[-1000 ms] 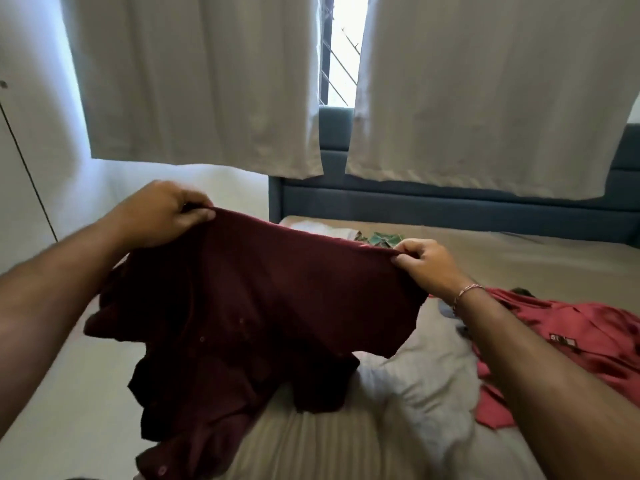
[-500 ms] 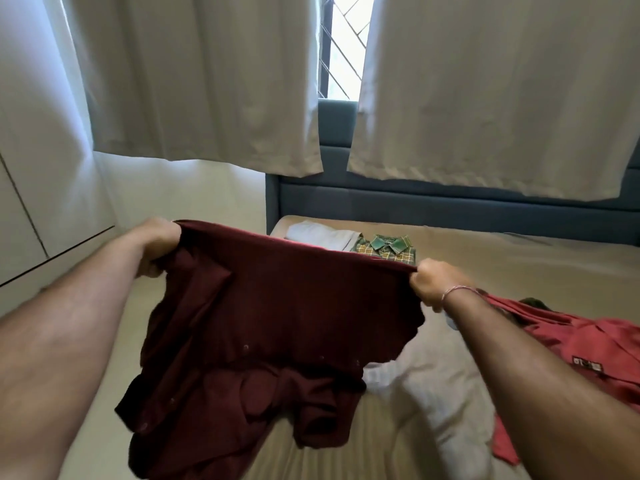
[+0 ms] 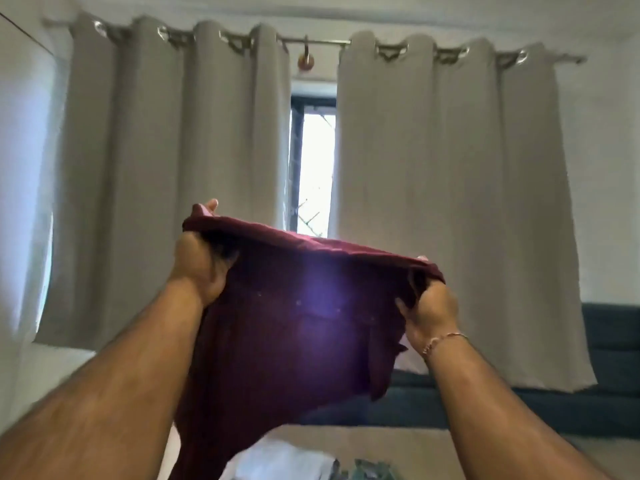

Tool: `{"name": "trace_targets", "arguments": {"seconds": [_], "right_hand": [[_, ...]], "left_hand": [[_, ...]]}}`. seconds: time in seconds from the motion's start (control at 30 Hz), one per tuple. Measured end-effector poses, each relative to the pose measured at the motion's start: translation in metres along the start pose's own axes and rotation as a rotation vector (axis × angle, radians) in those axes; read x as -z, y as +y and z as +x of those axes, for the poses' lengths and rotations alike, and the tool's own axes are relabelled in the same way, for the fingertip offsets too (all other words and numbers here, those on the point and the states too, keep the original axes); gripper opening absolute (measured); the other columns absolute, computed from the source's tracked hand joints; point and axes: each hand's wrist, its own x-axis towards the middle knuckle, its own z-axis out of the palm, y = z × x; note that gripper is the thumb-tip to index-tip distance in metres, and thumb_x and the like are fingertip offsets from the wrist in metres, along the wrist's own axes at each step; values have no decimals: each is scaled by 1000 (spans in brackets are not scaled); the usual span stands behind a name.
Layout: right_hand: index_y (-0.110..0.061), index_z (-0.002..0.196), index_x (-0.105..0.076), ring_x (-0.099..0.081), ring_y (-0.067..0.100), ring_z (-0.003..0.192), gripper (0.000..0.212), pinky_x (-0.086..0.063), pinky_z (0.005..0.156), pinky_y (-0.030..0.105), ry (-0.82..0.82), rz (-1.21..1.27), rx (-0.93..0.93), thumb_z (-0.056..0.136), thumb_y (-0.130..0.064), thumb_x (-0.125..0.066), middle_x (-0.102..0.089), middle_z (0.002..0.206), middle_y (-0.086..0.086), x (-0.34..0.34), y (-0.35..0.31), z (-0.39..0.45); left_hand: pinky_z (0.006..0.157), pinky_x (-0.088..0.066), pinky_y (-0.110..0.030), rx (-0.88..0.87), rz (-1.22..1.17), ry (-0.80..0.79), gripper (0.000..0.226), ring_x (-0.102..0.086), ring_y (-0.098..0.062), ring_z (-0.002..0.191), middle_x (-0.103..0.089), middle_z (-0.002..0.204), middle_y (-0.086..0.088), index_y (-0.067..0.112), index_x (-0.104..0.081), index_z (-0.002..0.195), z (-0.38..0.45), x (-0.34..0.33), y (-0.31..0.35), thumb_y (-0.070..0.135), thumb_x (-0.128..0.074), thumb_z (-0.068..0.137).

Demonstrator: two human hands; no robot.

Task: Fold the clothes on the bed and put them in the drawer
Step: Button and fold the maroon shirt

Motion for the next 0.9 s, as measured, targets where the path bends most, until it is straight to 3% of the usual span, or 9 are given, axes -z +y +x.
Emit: {"name": "trace_targets", "arguments": {"seconds": [0.1, 0.2, 0.33, 0.4, 0.47, 0.57, 0.7, 0.8, 0.9], "right_hand": [[-25, 101, -75, -67, 13, 91, 25, -52, 75, 33, -46, 1, 141, 104, -40, -56, -77, 101, -2, 6, -35, 0], [-25, 98, -79, -73, 12, 85, 26, -58, 64, 29, -6, -6, 202, 105, -32, -55, -79, 98, 0, 39, -38, -23], [-30, 115, -76, -72, 2, 96, 23, -54, 91, 33, 70, -166, 136, 104, -28, -56, -78, 104, -13, 116, -5, -75], [-29, 126, -74, -68, 8, 111, 28, -50, 103, 35, 96, -340, 83, 104, -25, -57, -75, 118, -10, 163, 21, -122], [-20, 139, -65, -60, 13, 120, 37, -47, 104, 28, 57, -605, 21, 106, -12, -52, -67, 131, -3, 219, 54, -176], [-22, 149, -53, -50, 17, 129, 55, -37, 114, 29, -170, -1141, -138, 101, 3, -46, -55, 147, 8, 301, 93, -236], [-27, 163, -28, -36, 32, 148, 70, -35, 118, 43, -618, -2107, -486, 95, -25, -42, -38, 163, 13, 417, 141, -328], [-23, 161, -31, -34, 32, 151, 61, -34, 120, 40, -822, -2309, -719, 101, -30, -42, -33, 165, 13, 435, 139, -358], [-20, 149, -50, -50, 27, 140, 56, -40, 114, 31, -1003, -2386, -846, 98, -41, -41, -51, 154, 8, 437, 138, -372]], "left_hand": [[90, -54, -33, -137, -27, -110, 40, -62, -21, 103, -67, 124, -12, 20, -61, 138, 10, -17, 19, 42, -53, 106], [89, -57, -31, -183, 63, -109, 27, -67, -19, 99, -71, 117, -8, 24, -72, 122, -29, -11, 20, 36, -52, 107], [74, -53, -34, -121, 313, -17, 34, -62, -24, 92, -67, 105, -9, 15, -74, 119, -121, 39, -4, 38, -55, 106], [77, -54, -24, -113, 518, 113, 33, -65, -17, 98, -71, 105, 1, 14, -71, 125, -190, 82, -22, 35, -54, 107], [84, -51, -26, -32, 885, 241, 33, -66, -21, 104, -72, 109, 1, 19, -71, 123, -274, 135, -45, 36, -53, 103], [83, -51, -40, 181, 1239, 296, 45, -67, -36, 100, -74, 105, -15, 12, -76, 109, -383, 202, -66, 32, -46, 81], [89, -55, -44, 579, 1551, 97, 55, -68, -36, 106, -77, 112, -7, 24, -78, 113, -552, 272, -71, 35, -41, 75], [93, -56, -45, 668, 1810, -148, 57, -65, -34, 110, -73, 121, -7, 25, -77, 120, -590, 277, -61, 34, -43, 76], [82, -59, -39, 797, 1921, -303, 35, -70, -28, 91, -77, 100, -2, 30, -78, 102, -581, 271, -41, 39, -52, 80]]}}
